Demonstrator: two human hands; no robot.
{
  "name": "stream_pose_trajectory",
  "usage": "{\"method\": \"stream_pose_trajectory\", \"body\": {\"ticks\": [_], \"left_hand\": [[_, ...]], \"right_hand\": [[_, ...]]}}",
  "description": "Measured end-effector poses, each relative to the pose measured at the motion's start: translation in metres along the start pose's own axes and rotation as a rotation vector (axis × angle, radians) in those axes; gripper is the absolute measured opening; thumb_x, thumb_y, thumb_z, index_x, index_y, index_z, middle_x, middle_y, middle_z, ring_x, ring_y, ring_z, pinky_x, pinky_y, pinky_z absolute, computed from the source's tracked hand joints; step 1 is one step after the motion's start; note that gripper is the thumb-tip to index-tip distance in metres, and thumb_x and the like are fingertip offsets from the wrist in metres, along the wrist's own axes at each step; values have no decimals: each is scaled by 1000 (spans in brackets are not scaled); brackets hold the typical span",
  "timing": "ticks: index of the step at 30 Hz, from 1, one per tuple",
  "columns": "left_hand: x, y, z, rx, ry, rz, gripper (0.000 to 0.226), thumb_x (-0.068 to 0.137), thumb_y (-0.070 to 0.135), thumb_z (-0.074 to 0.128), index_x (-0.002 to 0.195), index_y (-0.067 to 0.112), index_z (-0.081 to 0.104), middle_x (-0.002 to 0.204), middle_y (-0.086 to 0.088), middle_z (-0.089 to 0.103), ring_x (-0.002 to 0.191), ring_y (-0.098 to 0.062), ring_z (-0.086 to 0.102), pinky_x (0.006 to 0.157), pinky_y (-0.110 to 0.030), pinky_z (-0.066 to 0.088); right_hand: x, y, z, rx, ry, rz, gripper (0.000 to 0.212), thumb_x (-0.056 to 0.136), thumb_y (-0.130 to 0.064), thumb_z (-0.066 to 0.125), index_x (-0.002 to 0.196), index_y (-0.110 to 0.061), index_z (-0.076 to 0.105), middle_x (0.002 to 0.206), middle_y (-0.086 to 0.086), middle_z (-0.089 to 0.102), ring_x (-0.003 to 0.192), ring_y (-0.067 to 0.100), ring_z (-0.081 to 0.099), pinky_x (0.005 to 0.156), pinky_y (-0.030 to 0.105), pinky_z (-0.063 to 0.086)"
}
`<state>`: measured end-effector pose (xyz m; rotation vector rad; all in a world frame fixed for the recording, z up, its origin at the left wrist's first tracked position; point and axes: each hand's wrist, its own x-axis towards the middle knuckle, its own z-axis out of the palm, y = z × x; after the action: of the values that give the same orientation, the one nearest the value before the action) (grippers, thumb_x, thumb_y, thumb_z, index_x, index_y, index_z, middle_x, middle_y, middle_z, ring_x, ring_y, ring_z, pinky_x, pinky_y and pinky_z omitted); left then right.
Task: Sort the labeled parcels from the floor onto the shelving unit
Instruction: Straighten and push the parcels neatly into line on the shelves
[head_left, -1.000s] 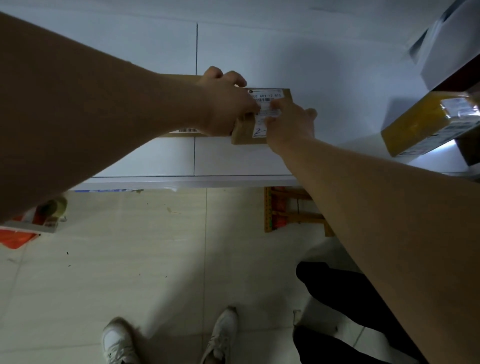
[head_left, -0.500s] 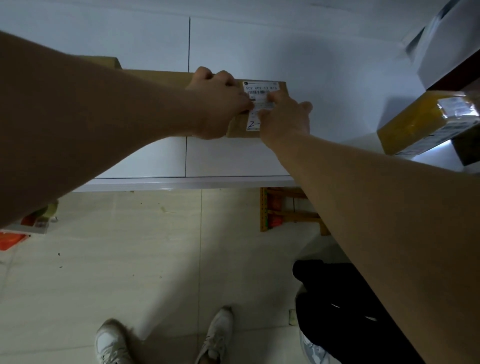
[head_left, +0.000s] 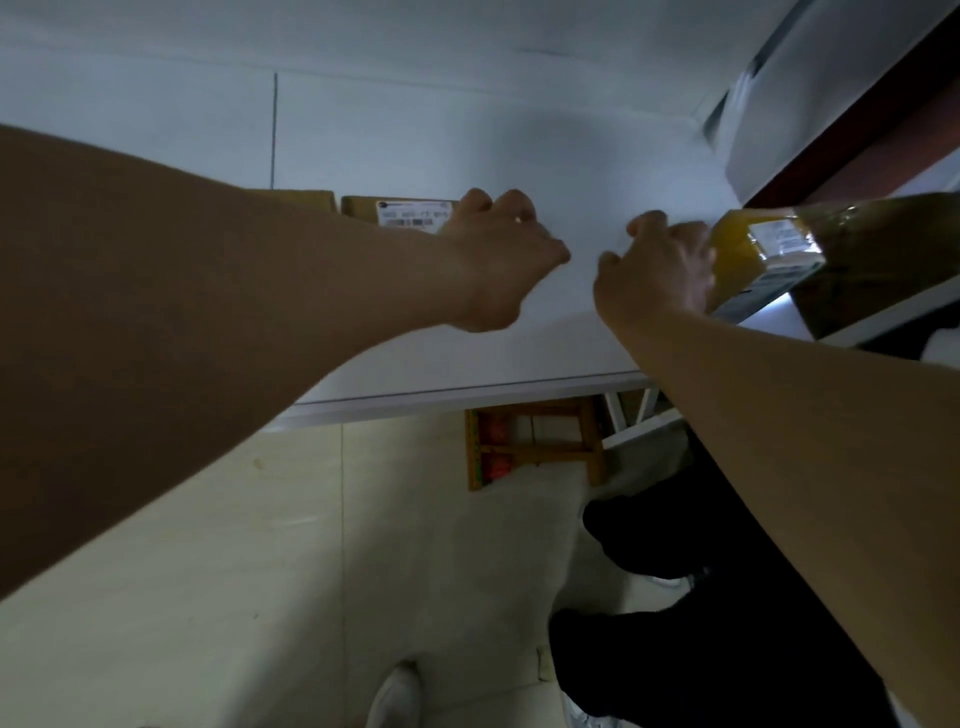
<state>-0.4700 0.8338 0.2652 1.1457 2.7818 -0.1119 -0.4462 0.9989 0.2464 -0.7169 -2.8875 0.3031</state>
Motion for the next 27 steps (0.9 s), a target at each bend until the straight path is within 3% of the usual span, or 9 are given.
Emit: {"method": "stream_pose_trajectory", "body": {"ticks": [7,12,22,27], "left_hand": [[43,34,-5,-93,55,34,75,83,3,49,153,23,27,149,-4,43,143,-27,18,108,-47,23],[54,42,-2,-127,59,33,74,83,0,48,151,23,31,143,-5,49,142,-27,20,107,-46,24],[43,18,-3,-157,87,-61,72,81,2,48,148,26,37,137,-5,54,141,-25,22,106,-44,25],[32,5,-4,-141,83,-75,71,82,6,51,148,27,37,138,-4,52,141,-24,23,103,-44,26]], "right_hand": [[27,60,-17,-177,95,93,55,96,-28,57,144,-8,40,153,22,31,140,39,31,115,49,25],[43,83,-27,-126,52,113,70,98,-29,55,155,-4,25,162,19,23,150,36,20,121,50,20],[43,62,-37,-274,-7,-88,43,99,-16,55,140,-10,47,141,23,42,130,40,39,109,50,40],[45,42,-45,-224,-64,-106,40,102,-29,50,136,-9,49,139,23,36,126,41,40,100,52,48]]}}
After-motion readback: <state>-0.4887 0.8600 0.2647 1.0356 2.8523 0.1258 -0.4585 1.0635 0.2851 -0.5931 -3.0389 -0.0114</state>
